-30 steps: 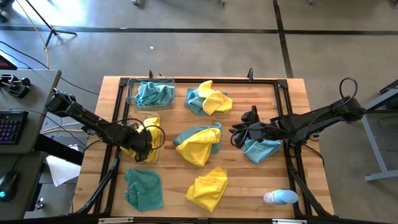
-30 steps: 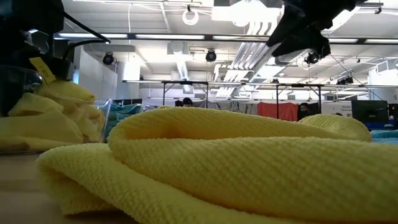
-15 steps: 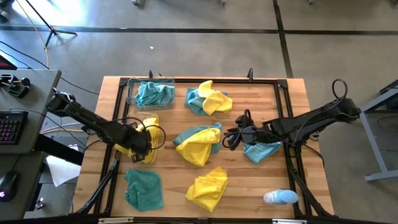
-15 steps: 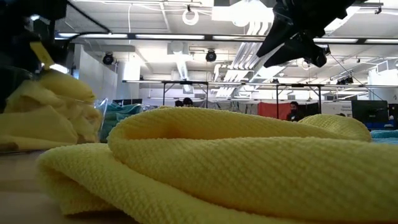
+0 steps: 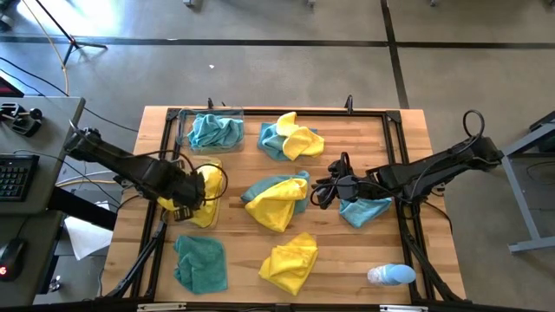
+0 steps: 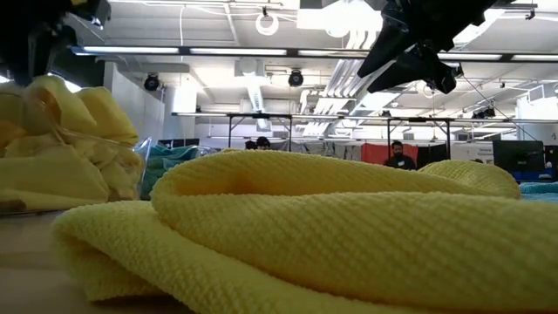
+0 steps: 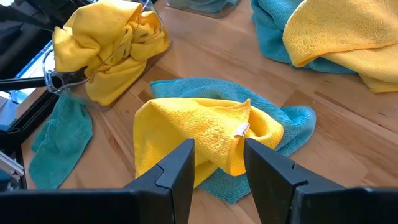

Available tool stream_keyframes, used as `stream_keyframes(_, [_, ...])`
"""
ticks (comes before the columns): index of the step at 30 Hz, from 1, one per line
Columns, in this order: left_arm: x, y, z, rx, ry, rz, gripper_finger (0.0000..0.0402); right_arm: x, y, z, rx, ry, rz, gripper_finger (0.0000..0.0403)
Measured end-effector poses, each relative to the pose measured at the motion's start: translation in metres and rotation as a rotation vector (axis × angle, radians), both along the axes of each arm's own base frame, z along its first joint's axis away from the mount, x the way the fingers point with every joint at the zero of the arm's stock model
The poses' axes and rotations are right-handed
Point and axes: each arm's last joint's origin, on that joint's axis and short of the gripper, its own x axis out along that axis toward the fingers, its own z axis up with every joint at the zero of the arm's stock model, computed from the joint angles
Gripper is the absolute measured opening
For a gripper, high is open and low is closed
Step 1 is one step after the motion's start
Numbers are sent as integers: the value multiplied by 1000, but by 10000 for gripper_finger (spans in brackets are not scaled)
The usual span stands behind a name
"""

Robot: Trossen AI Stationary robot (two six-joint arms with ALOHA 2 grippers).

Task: Sort microfiber towel by color & place in baskets
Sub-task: Put the yellow microfiber cloth into the bottom transparent bin

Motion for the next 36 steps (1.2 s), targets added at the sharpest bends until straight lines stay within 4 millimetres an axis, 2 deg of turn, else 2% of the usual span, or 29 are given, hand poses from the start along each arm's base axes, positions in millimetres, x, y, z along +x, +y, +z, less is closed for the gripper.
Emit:
stream_keyframes(5, [5, 2, 14, 95, -100, -50, 106, 0, 0, 0, 0, 0, 0, 134])
stream_keyframes(9, [19, 1, 8, 158, -224, -131, 104, 0, 0, 0, 0, -1, -1, 134])
stream_keyframes(13, [22, 5, -17, 108, -143, -219, 92, 0, 0, 0, 15, -6, -12, 134])
stream_keyframes(18, [8, 19, -61, 126, 27, -184, 79, 0, 0, 0, 17, -8, -14, 134])
stream_keyframes(22, [1, 23, -92, 80, 65, -165, 74, 0, 0, 0, 21, -9, -16, 134])
stream_keyframes(27, [8, 26, -90, 49, 55, -144, 74, 0, 0, 0, 34, -14, -27, 134])
stream_keyframes(36, [11, 33, -92, -60, 26, 49, 74, 0, 0, 0, 35, -15, -29, 134])
